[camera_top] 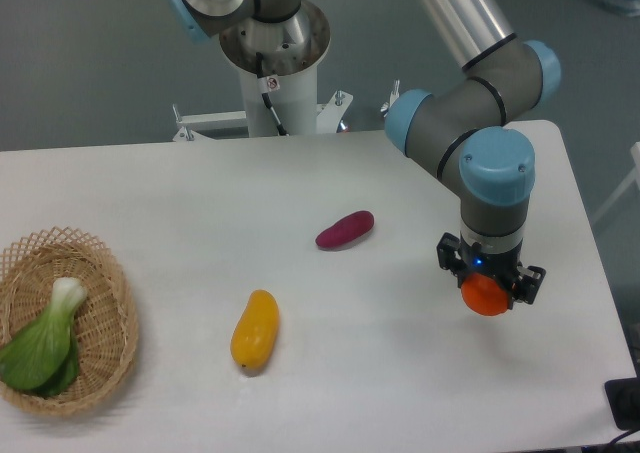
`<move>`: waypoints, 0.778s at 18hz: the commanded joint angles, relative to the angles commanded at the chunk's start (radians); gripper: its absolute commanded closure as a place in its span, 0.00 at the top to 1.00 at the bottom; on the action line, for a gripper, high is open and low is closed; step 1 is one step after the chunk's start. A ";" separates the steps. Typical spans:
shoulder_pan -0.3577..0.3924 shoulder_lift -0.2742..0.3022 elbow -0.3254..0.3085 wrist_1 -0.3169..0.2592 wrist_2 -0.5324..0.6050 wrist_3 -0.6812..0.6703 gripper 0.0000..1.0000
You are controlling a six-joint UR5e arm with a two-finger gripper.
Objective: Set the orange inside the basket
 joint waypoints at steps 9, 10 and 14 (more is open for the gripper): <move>-0.005 0.002 -0.001 0.000 0.000 -0.014 0.70; -0.006 0.003 -0.005 0.000 -0.002 -0.014 0.70; -0.009 0.003 -0.021 0.008 -0.002 -0.031 0.70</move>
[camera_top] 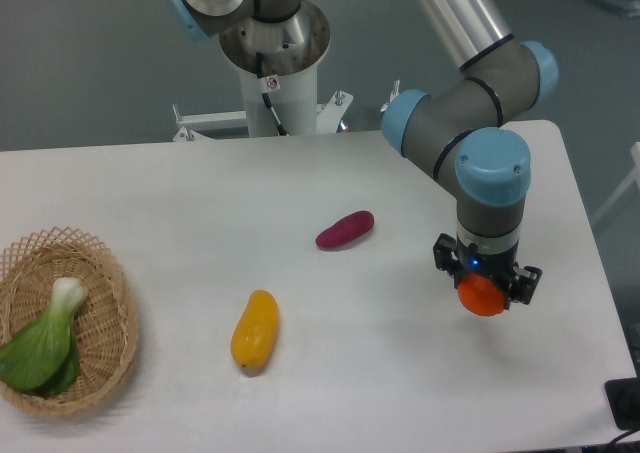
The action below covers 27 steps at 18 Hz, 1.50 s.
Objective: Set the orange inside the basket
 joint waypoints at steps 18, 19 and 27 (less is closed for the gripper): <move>-0.248 -0.018 -0.017 0.086 -0.012 -0.411 0.66; -0.268 -0.021 -0.015 0.107 -0.011 -0.446 0.66; -0.429 -0.011 0.009 0.118 -0.012 -0.603 0.67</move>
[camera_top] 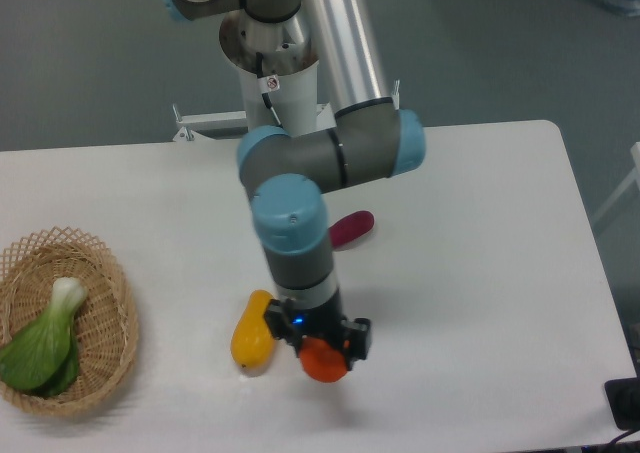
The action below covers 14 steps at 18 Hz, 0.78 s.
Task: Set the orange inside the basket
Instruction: 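Carry the held orange past the yellow mango toward the wicker basket, then lower the orange into the basket beside the bok choy and release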
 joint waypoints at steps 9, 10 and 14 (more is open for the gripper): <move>-0.268 -0.008 -0.001 -0.002 0.011 -0.091 0.67; -0.287 -0.012 -0.006 -0.002 0.011 -0.097 0.67; -0.339 -0.040 0.021 0.002 0.009 -0.095 0.68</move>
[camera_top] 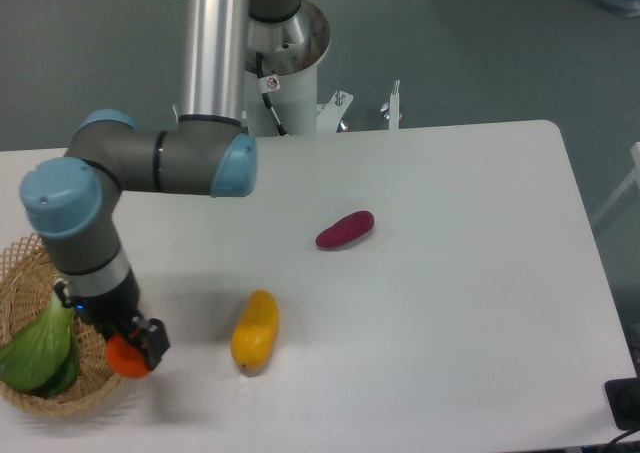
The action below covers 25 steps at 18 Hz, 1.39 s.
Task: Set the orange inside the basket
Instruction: 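Lower the orange into the basket beside the bok choy and release, then lift the open gripper up out of the basket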
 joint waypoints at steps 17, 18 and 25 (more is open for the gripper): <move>-0.062 0.007 0.037 -0.005 0.005 -0.008 1.00; -0.020 0.023 0.032 -0.005 0.005 -0.009 1.00; 0.248 0.123 -0.006 -0.012 0.002 -0.014 1.00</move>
